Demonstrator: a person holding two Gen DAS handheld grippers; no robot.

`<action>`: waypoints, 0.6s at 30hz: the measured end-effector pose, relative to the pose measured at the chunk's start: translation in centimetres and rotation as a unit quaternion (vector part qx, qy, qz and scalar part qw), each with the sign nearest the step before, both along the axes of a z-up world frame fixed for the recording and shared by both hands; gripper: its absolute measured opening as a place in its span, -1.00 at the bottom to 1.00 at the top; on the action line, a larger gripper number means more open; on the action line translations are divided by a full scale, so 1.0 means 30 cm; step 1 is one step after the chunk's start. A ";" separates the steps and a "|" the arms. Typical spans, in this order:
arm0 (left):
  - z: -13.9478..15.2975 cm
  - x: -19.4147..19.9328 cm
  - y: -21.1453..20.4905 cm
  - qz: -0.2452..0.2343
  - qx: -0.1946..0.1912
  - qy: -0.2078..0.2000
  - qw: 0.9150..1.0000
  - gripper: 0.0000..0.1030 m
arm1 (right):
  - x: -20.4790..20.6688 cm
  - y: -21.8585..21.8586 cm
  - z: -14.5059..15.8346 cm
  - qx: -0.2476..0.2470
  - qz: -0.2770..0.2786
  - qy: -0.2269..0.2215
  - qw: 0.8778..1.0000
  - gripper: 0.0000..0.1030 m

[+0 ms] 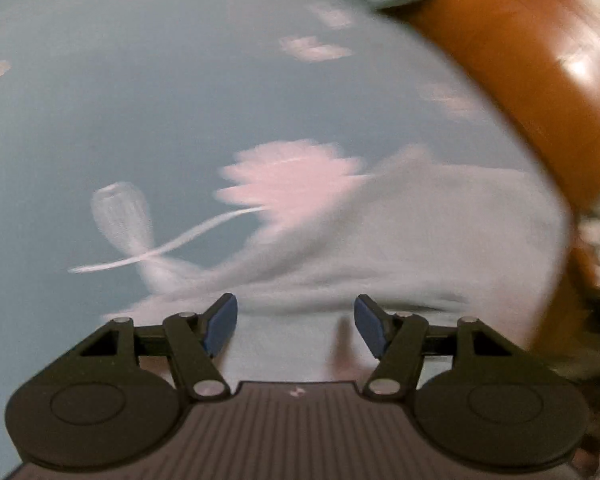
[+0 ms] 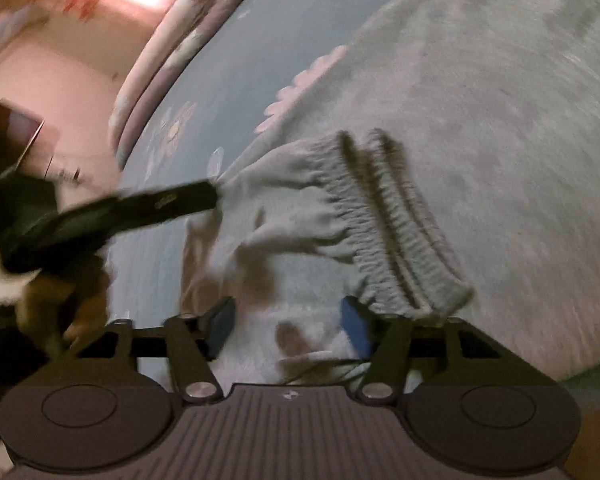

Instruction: Fold clothes

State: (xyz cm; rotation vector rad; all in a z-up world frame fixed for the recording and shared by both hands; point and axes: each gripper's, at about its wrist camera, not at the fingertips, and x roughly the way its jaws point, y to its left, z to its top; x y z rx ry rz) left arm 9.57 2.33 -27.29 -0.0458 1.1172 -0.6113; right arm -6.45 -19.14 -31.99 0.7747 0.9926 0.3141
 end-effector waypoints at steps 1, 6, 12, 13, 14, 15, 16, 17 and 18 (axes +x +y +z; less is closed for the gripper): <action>-0.005 0.008 0.013 0.005 -0.009 0.003 1.000 0.20 | 0.020 0.003 0.004 -0.006 0.010 0.000 1.000 0.51; 0.058 0.035 0.014 -0.003 -0.048 0.010 0.999 0.22 | 0.039 0.019 0.014 -0.007 0.017 0.009 1.000 0.77; 0.079 0.163 -0.194 -0.117 -0.130 0.043 0.984 0.27 | 0.050 0.002 0.009 0.016 -0.010 0.045 0.999 1.00; 0.055 0.191 -0.228 -0.135 -0.135 0.053 0.980 0.27 | 0.049 -0.001 0.009 0.019 -0.016 0.049 0.998 1.00; 0.020 0.220 -0.254 -0.143 -0.134 0.070 0.978 0.27 | 0.047 -0.005 0.008 0.024 -0.023 0.053 0.998 1.00; -0.010 0.240 -0.261 -0.137 -0.121 0.086 0.979 0.27 | 0.044 -0.011 0.006 0.030 -0.032 0.057 0.997 1.00; -0.041 0.260 -0.267 -0.131 -0.109 0.101 0.980 0.25 | 0.041 -0.016 0.001 0.038 -0.042 0.062 0.996 1.00; -0.067 0.278 -0.271 -0.126 -0.100 0.114 0.980 0.14 | 0.039 -0.020 -0.002 0.044 -0.051 0.067 0.995 1.00; -0.065 0.283 -0.259 -0.124 -0.110 0.113 0.980 0.19 | 0.036 -0.025 -0.004 0.050 -0.060 0.071 0.994 1.00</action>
